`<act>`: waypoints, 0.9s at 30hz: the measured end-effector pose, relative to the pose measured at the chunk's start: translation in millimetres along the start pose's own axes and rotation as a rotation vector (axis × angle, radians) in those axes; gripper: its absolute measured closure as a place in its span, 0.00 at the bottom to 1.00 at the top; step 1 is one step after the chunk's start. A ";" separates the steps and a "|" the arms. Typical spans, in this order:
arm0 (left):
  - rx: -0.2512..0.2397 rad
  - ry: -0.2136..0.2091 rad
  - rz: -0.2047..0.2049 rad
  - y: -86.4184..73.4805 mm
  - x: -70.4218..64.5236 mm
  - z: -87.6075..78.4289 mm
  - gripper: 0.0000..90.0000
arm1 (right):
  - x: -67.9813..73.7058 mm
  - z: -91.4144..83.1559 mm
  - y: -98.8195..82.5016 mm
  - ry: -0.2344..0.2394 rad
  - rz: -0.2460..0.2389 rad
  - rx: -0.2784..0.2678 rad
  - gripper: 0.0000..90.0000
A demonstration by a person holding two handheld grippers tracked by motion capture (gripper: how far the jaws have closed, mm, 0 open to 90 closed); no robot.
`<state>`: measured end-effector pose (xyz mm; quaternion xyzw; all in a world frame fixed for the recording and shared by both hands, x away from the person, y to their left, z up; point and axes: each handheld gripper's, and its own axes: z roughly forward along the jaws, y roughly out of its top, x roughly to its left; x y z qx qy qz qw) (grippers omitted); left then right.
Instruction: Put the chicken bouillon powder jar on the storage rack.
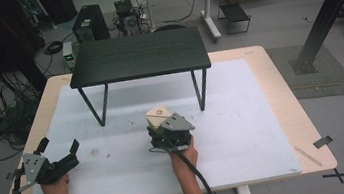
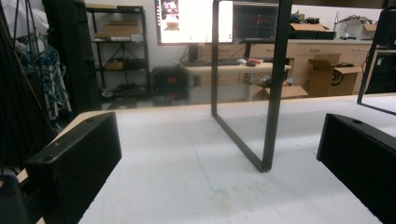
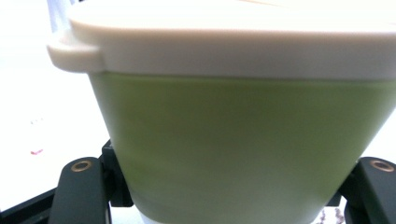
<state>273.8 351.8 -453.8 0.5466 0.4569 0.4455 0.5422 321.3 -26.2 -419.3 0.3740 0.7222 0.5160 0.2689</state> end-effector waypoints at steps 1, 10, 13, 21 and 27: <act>0.000 0.000 0.000 0.0 0.0 0.0 0.00 | -1.2 -1.2 1.6 0.004 0.002 -0.005 0.32; 0.001 0.000 0.000 0.0 0.0 0.1 0.00 | -8.9 -16.6 23.3 0.001 -0.014 -0.061 0.32; 0.001 0.000 0.000 0.0 0.0 0.1 0.00 | -9.8 -20.6 30.9 0.008 -0.025 -0.079 0.32; 0.001 0.000 0.001 0.0 -0.1 0.1 0.00 | -12.1 -29.1 50.9 0.027 -0.034 -0.142 0.32; 0.002 0.000 0.001 0.1 -0.1 0.1 0.00 | -13.5 -33.0 65.3 0.035 -0.041 -0.175 0.32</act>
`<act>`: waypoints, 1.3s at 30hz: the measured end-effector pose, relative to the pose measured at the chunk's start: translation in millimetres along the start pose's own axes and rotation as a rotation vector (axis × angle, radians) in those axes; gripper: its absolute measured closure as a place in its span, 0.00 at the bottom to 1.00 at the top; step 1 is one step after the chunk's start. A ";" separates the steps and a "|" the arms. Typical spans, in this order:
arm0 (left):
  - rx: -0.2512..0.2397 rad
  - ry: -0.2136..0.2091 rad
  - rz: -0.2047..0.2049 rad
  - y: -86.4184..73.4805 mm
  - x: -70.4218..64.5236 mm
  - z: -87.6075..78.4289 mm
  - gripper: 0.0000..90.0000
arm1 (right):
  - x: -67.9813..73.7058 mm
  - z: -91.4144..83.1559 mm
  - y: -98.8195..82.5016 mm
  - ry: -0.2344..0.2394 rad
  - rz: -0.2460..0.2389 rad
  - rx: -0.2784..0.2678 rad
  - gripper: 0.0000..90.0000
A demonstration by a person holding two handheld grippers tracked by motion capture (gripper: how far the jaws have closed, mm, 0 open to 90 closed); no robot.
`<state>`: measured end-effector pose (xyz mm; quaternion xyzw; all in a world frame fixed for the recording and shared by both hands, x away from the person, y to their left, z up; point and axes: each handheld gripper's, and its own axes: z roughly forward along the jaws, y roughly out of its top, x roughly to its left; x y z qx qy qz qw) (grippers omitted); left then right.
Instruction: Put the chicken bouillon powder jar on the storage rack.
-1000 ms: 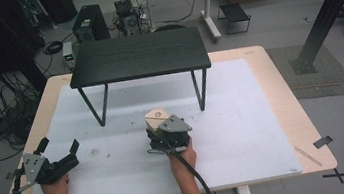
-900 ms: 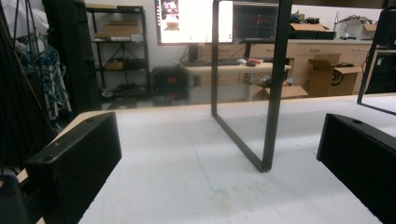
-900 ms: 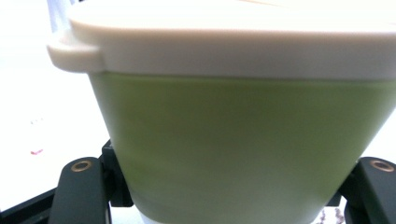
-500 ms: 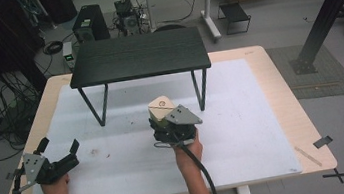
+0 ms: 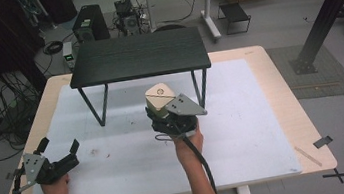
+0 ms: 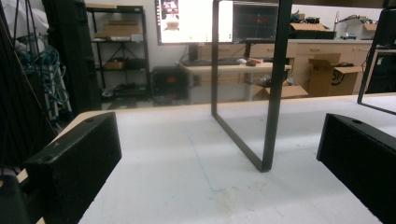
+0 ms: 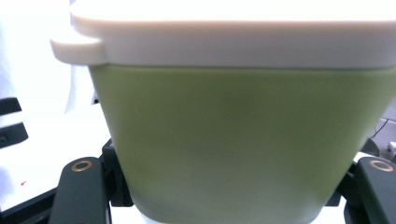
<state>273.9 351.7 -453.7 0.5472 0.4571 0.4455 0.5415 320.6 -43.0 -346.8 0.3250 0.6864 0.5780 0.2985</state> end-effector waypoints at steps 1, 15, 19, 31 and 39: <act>0.000 0.000 0.000 0.0 0.0 0.1 0.00 | -0.3 -0.1 2.7 0.002 -0.001 -0.004 0.32; 0.003 0.001 0.002 0.1 -0.1 0.7 0.00 | -8.7 3.4 38.1 0.023 -0.008 -0.058 0.32; 0.004 0.000 0.002 0.2 -0.3 0.9 0.00 | -10.2 4.3 46.8 0.034 -0.008 -0.071 0.32; 0.007 0.000 0.002 0.2 -0.2 1.2 0.00 | -18.0 12.5 76.8 0.057 -0.026 -0.098 0.32; 0.011 0.000 0.005 0.3 0.0 1.2 0.00 | -25.1 23.8 100.2 0.069 -0.041 -0.121 0.32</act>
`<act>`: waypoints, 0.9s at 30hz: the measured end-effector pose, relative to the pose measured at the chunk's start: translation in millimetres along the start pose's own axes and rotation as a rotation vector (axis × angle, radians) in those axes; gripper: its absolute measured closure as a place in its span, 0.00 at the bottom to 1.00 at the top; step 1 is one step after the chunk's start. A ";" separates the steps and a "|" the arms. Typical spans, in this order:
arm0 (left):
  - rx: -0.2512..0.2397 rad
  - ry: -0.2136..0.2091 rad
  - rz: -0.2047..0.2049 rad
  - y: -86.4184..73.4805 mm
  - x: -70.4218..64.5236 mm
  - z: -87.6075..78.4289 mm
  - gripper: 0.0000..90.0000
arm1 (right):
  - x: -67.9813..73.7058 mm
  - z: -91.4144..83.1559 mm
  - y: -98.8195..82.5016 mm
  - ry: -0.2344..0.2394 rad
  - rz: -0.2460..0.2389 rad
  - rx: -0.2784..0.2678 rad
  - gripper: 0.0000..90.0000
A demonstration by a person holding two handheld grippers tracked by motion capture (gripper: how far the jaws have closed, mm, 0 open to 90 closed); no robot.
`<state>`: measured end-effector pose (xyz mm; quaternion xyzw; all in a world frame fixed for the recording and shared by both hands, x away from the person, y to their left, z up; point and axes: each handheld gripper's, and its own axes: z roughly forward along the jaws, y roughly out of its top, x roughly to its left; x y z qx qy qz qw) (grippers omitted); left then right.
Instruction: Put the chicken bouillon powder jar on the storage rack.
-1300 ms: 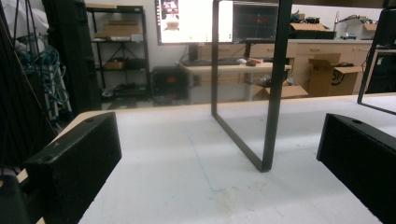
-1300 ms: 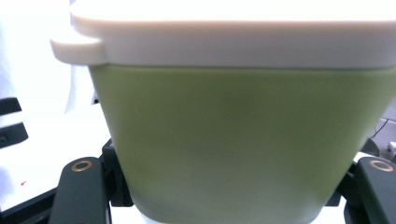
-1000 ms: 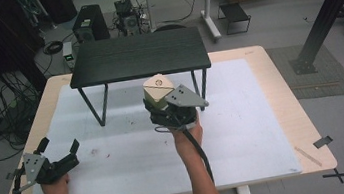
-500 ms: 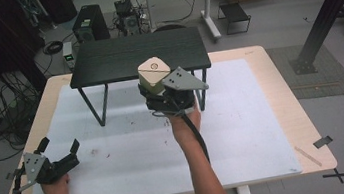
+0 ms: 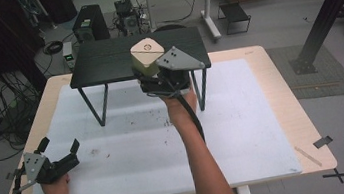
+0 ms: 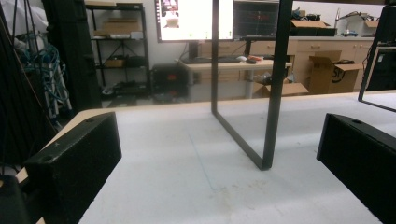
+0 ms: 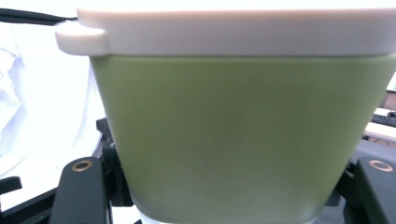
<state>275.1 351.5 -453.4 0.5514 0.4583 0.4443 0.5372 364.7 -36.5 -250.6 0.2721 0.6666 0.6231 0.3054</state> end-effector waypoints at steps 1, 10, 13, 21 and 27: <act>0.000 0.000 0.000 0.0 0.0 0.0 0.00 | -1.4 2.0 2.4 0.000 -0.002 -0.002 0.32; 0.001 0.000 -0.001 0.0 -0.2 -0.1 0.00 | -18.8 31.7 16.0 -0.005 0.015 0.014 0.32; -0.001 -0.001 -0.002 -0.1 -0.2 -0.1 0.00 | -23.7 39.5 17.8 -0.010 0.024 0.017 0.32; -0.002 -0.001 -0.003 -0.1 -0.2 0.1 0.00 | -41.0 67.1 22.5 -0.059 0.030 0.035 0.32; -0.002 0.000 0.000 -0.1 0.0 -0.1 0.00 | -51.0 80.0 22.4 -0.087 0.041 0.054 0.32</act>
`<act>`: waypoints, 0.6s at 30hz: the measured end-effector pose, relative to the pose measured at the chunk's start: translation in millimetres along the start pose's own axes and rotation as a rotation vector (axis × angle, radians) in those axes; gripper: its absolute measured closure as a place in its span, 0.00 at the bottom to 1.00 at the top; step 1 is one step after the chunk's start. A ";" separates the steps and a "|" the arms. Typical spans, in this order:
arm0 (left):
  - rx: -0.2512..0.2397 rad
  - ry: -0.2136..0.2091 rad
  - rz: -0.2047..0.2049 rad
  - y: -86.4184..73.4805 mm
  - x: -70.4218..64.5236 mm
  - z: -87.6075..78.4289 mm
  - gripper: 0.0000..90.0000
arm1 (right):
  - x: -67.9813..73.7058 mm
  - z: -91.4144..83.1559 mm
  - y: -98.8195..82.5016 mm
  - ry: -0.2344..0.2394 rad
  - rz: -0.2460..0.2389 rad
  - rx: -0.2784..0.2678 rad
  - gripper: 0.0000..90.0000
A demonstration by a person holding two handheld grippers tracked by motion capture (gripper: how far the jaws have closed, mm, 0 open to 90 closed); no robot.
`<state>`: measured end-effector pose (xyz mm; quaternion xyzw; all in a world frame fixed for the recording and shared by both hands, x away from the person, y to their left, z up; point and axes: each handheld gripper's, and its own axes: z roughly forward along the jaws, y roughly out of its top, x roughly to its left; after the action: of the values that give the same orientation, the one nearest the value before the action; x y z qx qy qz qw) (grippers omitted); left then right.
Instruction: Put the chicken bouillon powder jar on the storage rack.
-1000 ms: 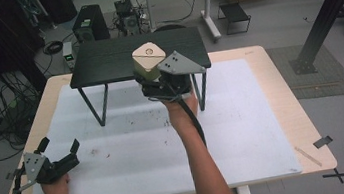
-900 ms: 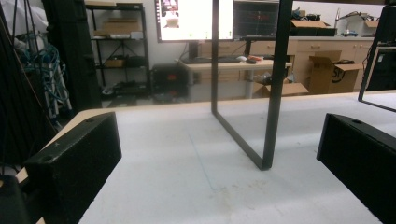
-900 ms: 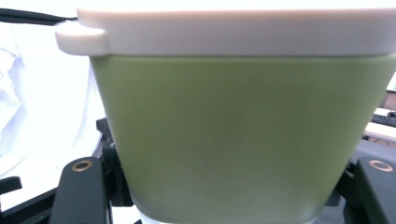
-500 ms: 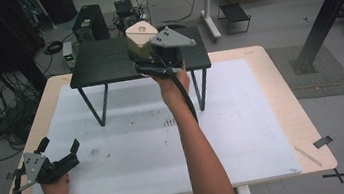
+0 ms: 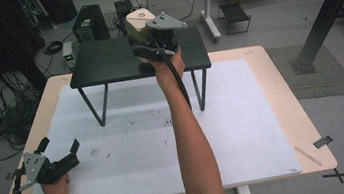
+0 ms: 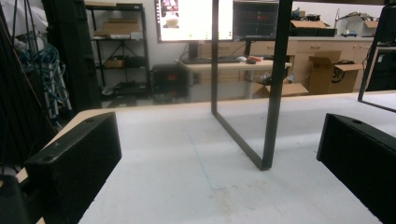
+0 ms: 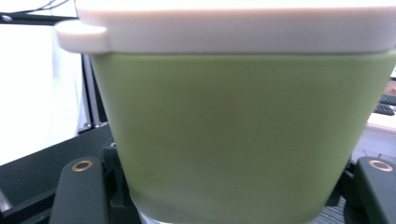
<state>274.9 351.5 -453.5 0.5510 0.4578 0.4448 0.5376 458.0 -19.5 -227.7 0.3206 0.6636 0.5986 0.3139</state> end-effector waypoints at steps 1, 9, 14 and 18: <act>0.000 0.000 0.000 0.0 0.0 -0.1 0.00 | -1.2 2.2 0.1 -0.006 0.000 0.005 0.32; 0.000 0.000 -0.003 0.0 -0.2 0.0 0.00 | -11.8 21.9 -2.3 -0.044 0.013 0.060 0.32; 0.000 0.000 -0.003 0.0 -0.3 0.1 0.00 | -15.1 28.7 1.8 -0.049 0.023 0.089 0.32; 0.000 0.000 -0.002 0.0 -0.2 0.0 0.00 | -19.0 35.4 1.9 -0.054 0.030 0.137 0.32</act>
<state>274.9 351.3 -453.6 0.5506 0.4584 0.4442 0.5379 497.8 -13.5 -228.3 0.3673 0.6895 0.5475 0.2998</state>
